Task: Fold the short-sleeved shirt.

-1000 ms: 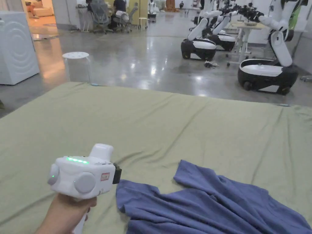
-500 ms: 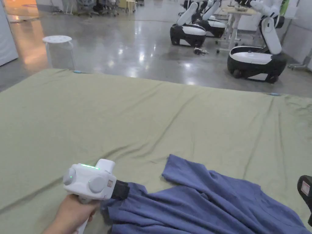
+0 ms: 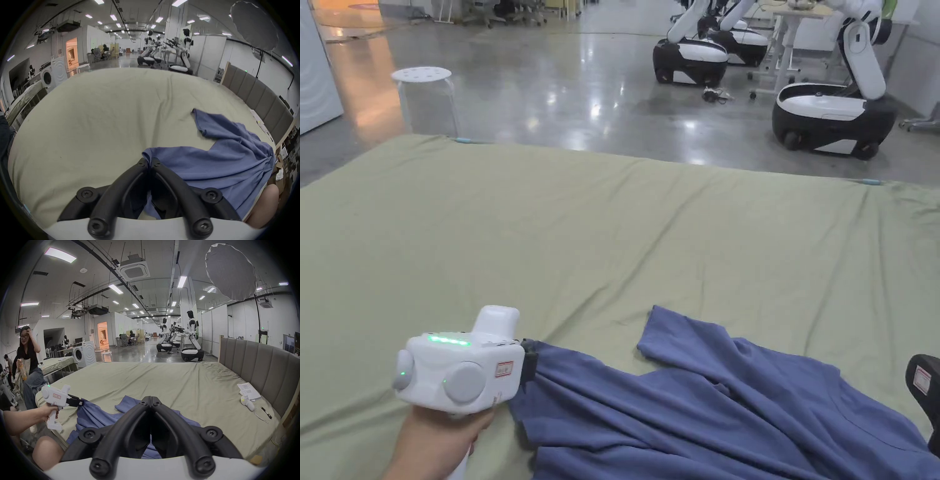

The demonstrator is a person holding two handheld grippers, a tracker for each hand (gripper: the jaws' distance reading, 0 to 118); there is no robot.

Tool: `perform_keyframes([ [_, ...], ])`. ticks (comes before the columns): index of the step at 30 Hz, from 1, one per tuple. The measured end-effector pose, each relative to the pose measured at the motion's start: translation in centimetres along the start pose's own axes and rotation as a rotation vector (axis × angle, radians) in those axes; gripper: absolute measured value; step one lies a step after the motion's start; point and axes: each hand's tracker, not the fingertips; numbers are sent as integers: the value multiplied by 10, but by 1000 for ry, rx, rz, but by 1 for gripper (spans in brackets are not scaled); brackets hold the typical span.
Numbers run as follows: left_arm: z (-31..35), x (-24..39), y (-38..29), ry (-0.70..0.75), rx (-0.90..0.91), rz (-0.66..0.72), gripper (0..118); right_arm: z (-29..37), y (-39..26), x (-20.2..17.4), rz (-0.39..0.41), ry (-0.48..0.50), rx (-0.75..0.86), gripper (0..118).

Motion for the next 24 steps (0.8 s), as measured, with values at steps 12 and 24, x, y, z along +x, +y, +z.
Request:
perform_keyframes([
  [12, 64, 8, 15, -11, 131, -15, 0, -44, 10, 5, 15, 93, -37, 0],
  [24, 71, 0, 12, -48, 127, 39, 0, -297, -6, -15, 134, 339, -570, 114],
])
